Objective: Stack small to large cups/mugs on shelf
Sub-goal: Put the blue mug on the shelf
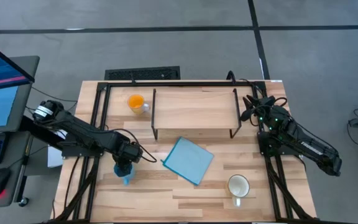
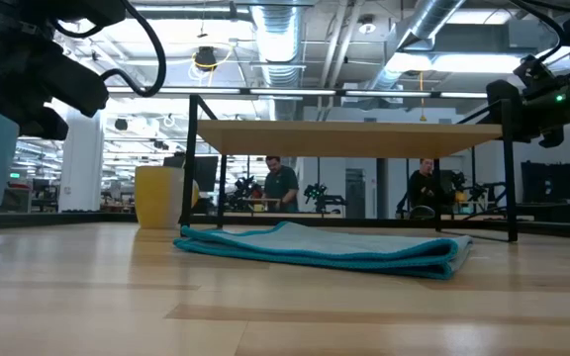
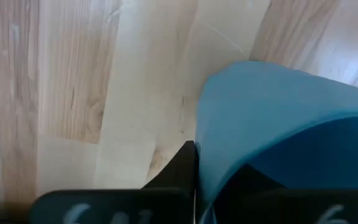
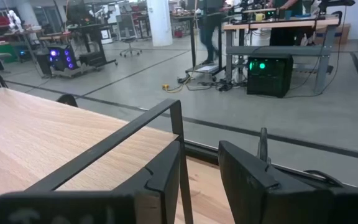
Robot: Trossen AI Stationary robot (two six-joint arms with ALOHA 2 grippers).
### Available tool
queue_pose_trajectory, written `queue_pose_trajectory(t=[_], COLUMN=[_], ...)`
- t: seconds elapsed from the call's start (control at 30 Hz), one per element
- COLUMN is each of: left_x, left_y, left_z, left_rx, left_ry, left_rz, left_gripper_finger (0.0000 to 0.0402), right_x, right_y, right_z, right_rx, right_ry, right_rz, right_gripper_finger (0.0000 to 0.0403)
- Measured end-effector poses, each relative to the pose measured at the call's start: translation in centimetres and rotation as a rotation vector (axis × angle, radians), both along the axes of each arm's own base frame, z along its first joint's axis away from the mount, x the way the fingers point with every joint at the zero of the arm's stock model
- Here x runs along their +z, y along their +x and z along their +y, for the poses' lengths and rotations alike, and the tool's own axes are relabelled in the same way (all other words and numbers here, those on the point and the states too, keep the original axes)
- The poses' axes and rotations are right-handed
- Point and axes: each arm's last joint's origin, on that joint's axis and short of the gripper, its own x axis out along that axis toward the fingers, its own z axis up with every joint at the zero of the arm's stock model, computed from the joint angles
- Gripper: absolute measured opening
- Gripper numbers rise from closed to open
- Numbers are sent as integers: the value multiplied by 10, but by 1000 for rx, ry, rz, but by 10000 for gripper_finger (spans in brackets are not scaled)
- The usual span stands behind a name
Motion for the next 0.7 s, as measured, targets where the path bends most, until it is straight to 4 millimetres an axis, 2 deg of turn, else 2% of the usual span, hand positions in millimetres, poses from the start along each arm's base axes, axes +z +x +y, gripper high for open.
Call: queue_pose_trajectory(t=[0.17, 0.4, 0.57, 0.7], left_x=[0, 8, 37, 71], left_y=[2, 12, 16, 11], left_z=[1, 15, 27, 39], left_rx=[46, 129, 178, 244], left_ry=[29, 60, 63, 51], left_rz=[-18, -74, -212, -360], left_gripper_finger=[7, 6, 6, 6], right_x=[0, 0, 0, 0], right_y=[0, 0, 0, 0], right_z=[0, 0, 0, 0], right_rx=[0, 1, 2, 2], right_ry=[0, 0, 0, 0], right_rz=[0, 0, 0, 0], right_gripper_finger=[134, 134, 134, 134])
